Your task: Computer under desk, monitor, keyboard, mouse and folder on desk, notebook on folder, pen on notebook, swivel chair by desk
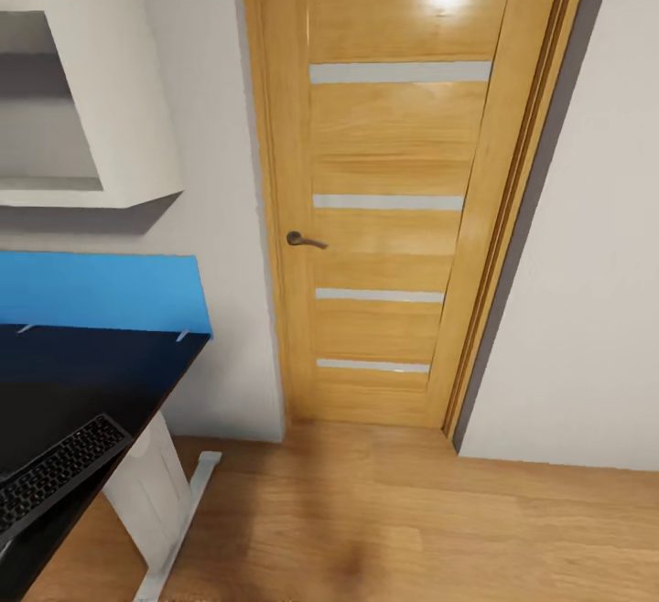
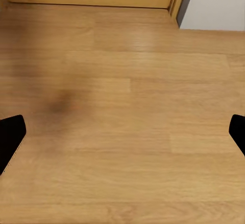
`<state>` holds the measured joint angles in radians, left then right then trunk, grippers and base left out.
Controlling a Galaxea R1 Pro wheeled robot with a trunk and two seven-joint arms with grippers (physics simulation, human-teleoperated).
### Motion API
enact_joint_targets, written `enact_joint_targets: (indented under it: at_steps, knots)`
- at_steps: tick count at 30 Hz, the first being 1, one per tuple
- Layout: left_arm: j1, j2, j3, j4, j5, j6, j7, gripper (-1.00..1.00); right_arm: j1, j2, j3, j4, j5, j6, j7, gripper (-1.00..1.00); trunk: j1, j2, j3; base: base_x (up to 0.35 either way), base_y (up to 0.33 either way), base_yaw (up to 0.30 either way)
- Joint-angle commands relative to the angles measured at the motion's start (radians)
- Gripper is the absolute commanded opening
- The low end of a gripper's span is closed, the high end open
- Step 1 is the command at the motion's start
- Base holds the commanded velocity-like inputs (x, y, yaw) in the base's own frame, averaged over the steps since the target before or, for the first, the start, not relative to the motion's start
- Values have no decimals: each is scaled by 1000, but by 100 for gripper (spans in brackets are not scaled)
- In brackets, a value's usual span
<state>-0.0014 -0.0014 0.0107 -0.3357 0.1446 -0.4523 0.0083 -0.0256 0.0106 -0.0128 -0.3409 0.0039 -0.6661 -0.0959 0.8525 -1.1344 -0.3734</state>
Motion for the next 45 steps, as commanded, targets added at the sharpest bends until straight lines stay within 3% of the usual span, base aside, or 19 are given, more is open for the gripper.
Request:
enact_joint_targets:
  at_steps: [1,45]
  knots:
    - [0,0,0,0,3,-2,1,100,0,1,-1,0,0,-3,-2,100,0,-1,-1,0,0,290]
    - [0,3,0,-1,4,-3,1,100,0,0,1,0,2,-1,-2,100,0,-1,-1,0,0,290]
